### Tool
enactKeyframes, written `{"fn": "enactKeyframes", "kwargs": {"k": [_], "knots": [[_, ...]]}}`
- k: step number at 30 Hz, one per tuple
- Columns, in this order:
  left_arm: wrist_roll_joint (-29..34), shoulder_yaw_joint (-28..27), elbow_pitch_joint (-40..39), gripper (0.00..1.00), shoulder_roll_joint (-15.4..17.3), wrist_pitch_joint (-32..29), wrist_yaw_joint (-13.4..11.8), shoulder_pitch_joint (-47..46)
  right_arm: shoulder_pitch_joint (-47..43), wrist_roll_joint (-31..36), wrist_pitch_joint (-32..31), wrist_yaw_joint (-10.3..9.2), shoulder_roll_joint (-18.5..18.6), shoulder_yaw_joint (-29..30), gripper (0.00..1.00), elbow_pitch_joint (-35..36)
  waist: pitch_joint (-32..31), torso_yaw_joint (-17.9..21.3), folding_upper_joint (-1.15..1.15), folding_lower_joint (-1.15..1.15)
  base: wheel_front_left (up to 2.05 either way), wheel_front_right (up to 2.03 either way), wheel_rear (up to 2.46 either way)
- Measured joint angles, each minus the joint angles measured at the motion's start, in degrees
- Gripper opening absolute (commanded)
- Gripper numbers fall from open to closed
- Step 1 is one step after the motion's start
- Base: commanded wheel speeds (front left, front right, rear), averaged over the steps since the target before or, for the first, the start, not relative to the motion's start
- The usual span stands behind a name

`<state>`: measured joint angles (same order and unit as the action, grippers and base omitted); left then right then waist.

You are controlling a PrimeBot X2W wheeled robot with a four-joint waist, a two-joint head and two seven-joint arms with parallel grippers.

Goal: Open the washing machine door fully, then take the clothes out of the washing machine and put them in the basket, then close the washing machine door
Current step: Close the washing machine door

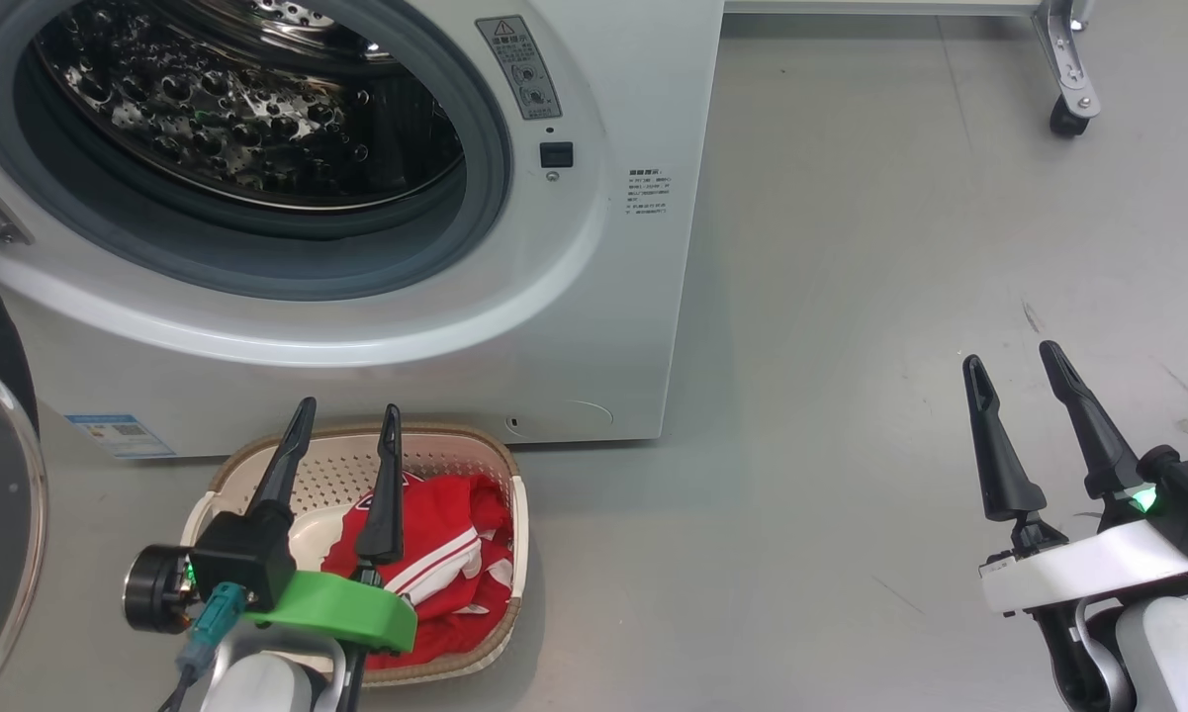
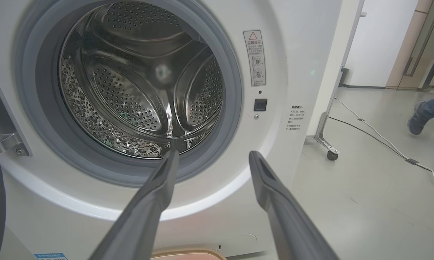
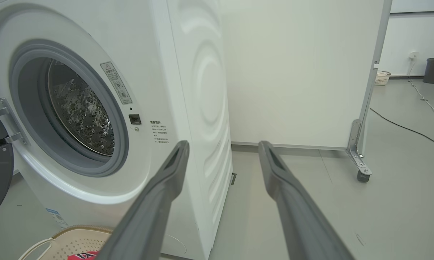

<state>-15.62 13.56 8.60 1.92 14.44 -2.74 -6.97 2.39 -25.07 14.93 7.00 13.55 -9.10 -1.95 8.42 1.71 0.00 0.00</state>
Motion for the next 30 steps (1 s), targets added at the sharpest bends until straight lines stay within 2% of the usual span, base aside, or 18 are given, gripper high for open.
{"fn": "enactKeyframes", "kwargs": {"k": [16, 30], "knots": [[-0.8, 0.3, -0.2, 1.00, 0.0, 0.0, -0.5, 0.2, 0.0, 0.0, 0.0, 0.00, 0.0, -0.1, 1.00, 0.0, 0.0, 0.1, 0.00, 0.00, -0.06, 0.06, 0.00], [-0.9, 0.3, -0.1, 1.00, 0.0, 0.0, -0.5, 0.2, 0.0, 0.0, 0.0, 0.00, 0.0, -0.6, 1.00, -0.1, -0.5, 0.1, 0.00, 0.00, -0.58, 0.58, 0.00]]}}
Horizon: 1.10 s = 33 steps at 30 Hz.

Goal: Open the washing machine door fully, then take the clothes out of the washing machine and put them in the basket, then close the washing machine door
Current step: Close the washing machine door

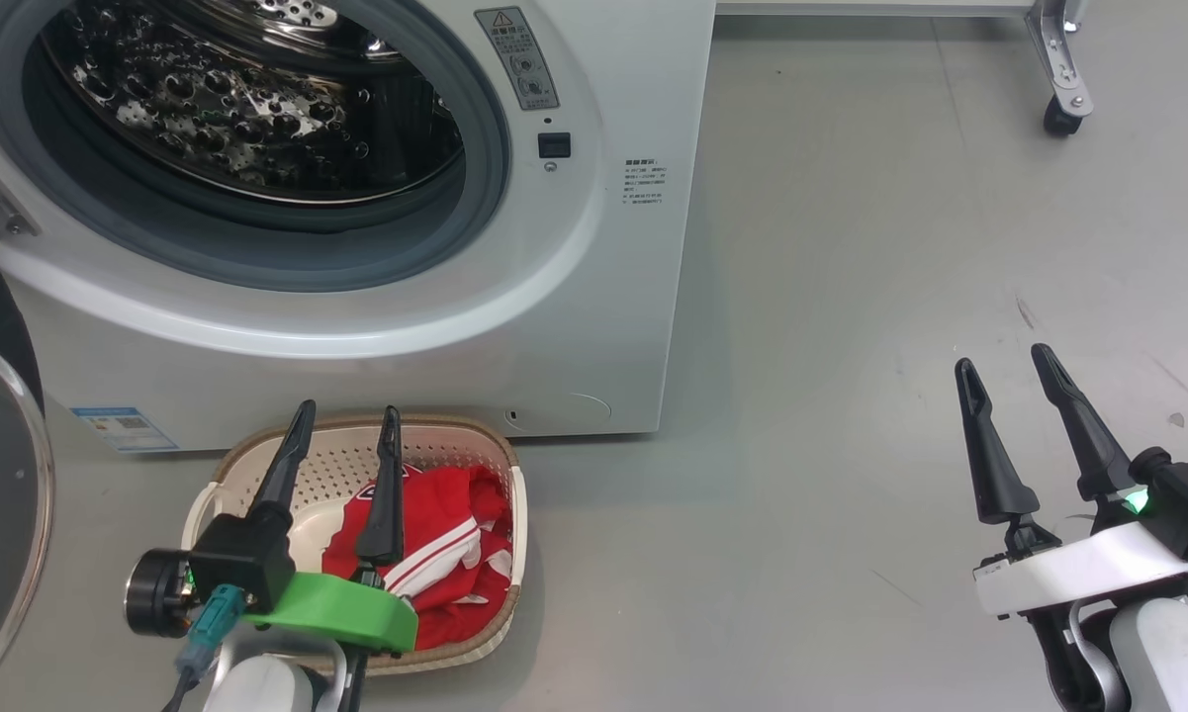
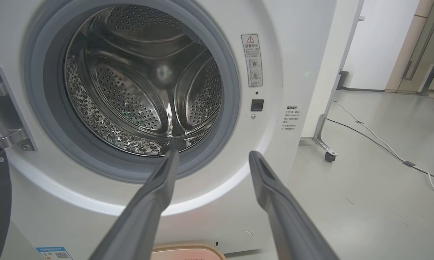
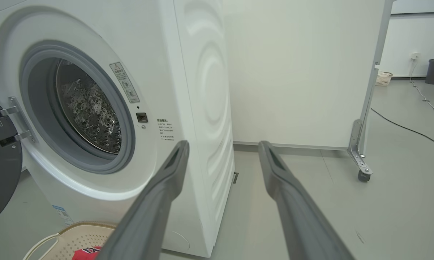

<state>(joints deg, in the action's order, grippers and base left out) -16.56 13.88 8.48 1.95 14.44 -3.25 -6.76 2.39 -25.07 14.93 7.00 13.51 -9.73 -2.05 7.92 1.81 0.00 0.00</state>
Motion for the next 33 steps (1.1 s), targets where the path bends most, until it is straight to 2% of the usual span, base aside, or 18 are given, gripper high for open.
{"fn": "enactKeyframes", "kwargs": {"k": [21, 33], "knots": [[1.7, -0.5, -0.9, 1.00, 0.0, 0.0, -0.6, 0.0, 0.0, 0.0, 0.0, 0.00, 0.0, -0.2, 1.00, -0.1, 0.1, -0.2, 0.00, 0.00, -1.12, 1.12, 0.00], [1.9, -0.3, -1.0, 1.00, 0.0, 0.0, -0.7, 0.0, 0.0, 0.0, 0.0, 0.00, 0.0, -0.2, 1.00, -0.2, 0.3, -0.4, 0.00, 0.00, -0.74, 0.74, 0.00]]}}
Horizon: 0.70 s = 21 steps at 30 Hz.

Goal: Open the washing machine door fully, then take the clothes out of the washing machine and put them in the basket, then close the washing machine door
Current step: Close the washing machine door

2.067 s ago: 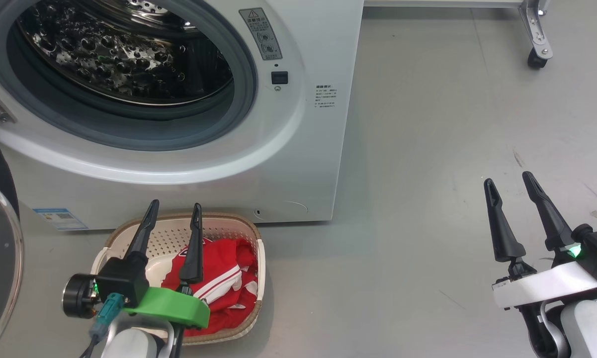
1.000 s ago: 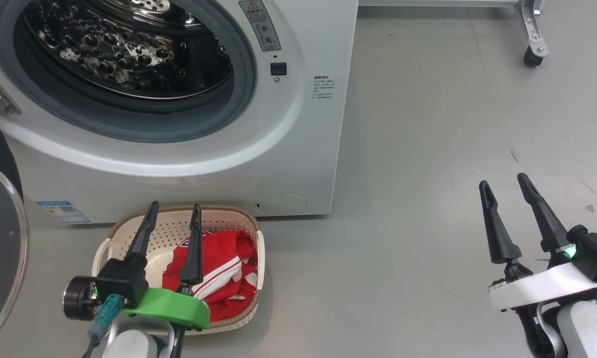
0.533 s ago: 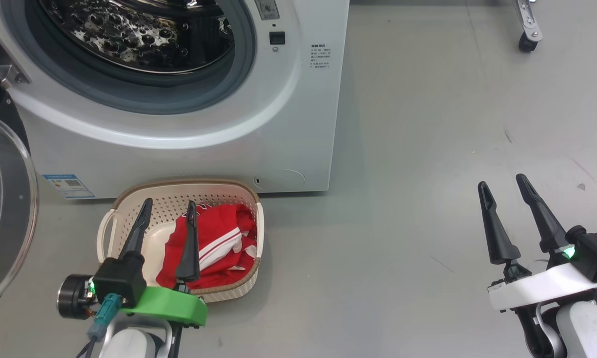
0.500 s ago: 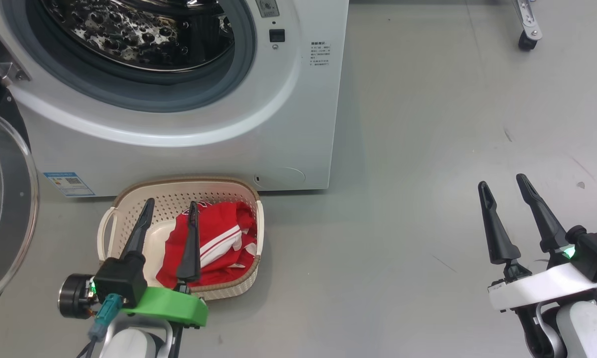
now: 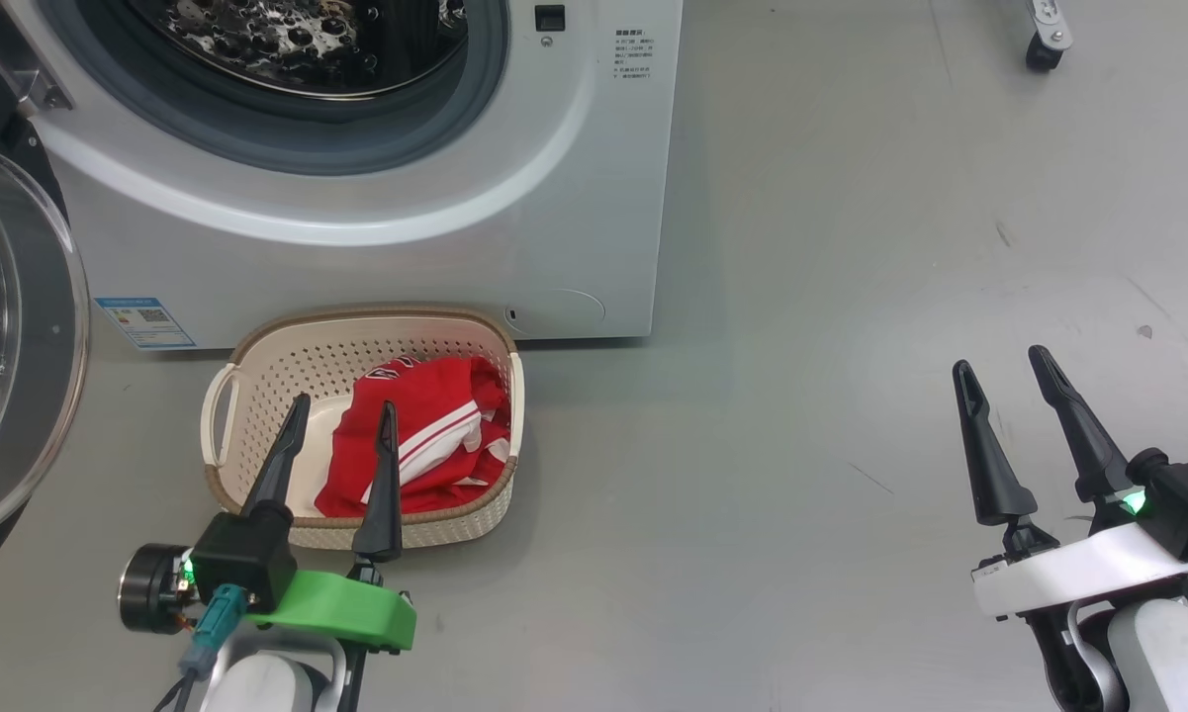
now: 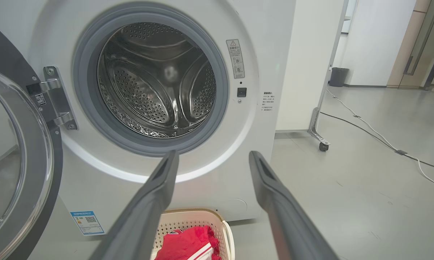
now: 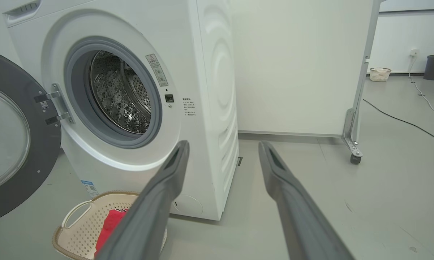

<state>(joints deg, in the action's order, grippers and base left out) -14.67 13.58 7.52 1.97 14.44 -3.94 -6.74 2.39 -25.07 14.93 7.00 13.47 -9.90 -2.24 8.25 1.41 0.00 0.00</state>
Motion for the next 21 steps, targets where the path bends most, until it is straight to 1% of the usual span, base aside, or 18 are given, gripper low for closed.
{"fn": "enactKeyframes", "kwargs": {"k": [8, 19, 21], "knots": [[0.0, 0.1, -0.2, 1.00, 0.0, 0.0, -0.1, 0.0, 0.0, 0.0, 0.0, 0.00, 0.0, 0.0, 1.00, 0.0, 0.0, -0.1, 0.00, 0.00, -0.29, 0.29, 0.00], [0.0, 0.2, -0.4, 1.00, 0.0, 0.0, -0.1, 0.0, 0.0, 0.0, 0.0, 0.00, 0.0, 0.0, 1.00, -0.1, -0.2, 0.0, 0.00, 0.00, -0.02, 0.02, 0.00], [0.0, 0.2, -0.5, 1.00, 0.0, 0.0, -0.4, 0.0, 0.0, 0.0, 0.0, 0.00, 0.0, 0.0, 1.00, -0.1, -0.2, 0.0, 0.00, 0.00, 0.00, 0.00, 0.00]]}}
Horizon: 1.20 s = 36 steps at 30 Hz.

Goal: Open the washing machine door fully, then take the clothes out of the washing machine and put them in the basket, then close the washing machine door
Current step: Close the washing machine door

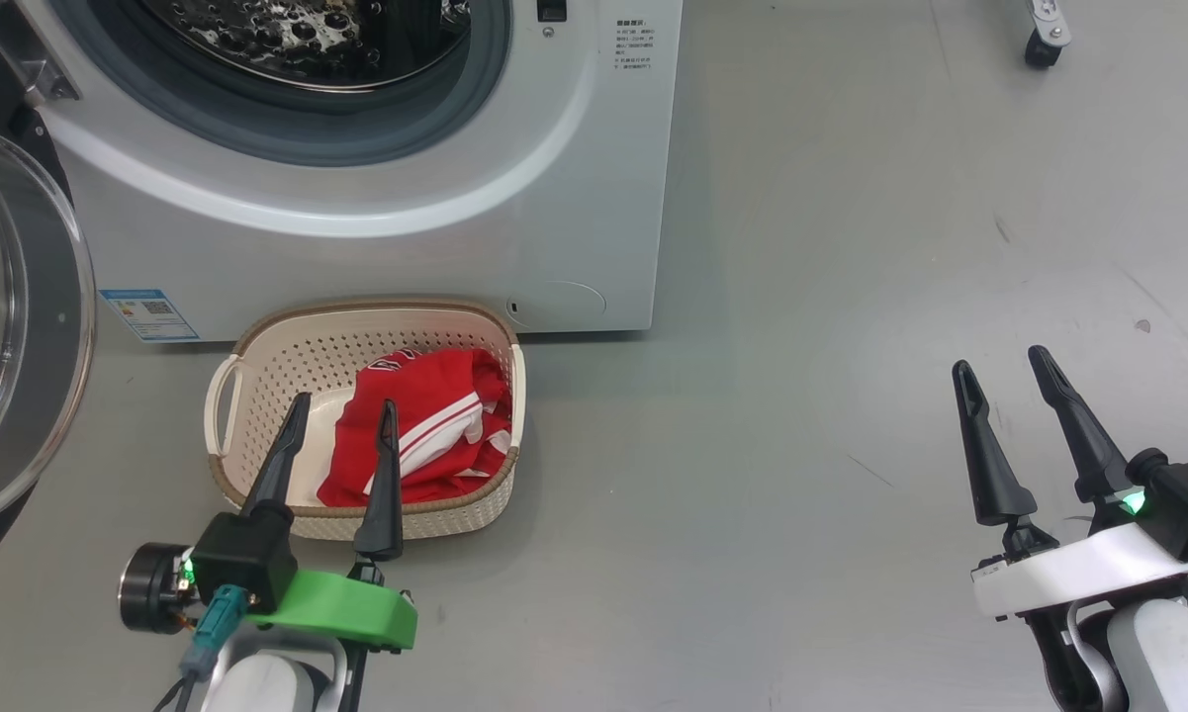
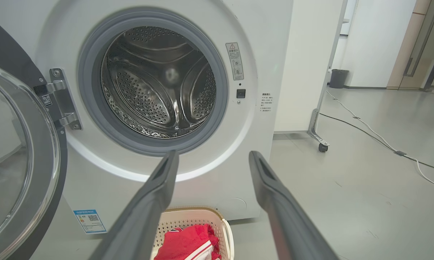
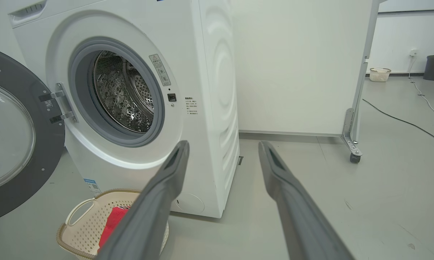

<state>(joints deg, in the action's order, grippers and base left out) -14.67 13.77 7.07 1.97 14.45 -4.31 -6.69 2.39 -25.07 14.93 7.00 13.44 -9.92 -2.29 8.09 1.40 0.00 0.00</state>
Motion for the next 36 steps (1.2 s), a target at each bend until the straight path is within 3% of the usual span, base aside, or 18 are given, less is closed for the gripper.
{"fn": "enactKeyframes", "kwargs": {"k": [22, 36], "knots": [[0.2, 1.3, 0.2, 1.00, 0.0, 0.0, 0.0, 0.2, -0.1, 0.0, 0.0, 0.00, -0.3, 0.3, 1.00, 0.0, 0.3, 0.0, 0.00, 0.00, 0.00, 0.00, 0.00], [-1.0, 3.1, 0.8, 1.00, 0.0, 0.0, 0.0, 0.2, -1.6, 0.5, 0.0, 0.00, 0.6, 0.4, 1.00, 0.3, -0.5, -5.9, 0.00, 0.00, 0.00, 0.00, 0.00]]}}
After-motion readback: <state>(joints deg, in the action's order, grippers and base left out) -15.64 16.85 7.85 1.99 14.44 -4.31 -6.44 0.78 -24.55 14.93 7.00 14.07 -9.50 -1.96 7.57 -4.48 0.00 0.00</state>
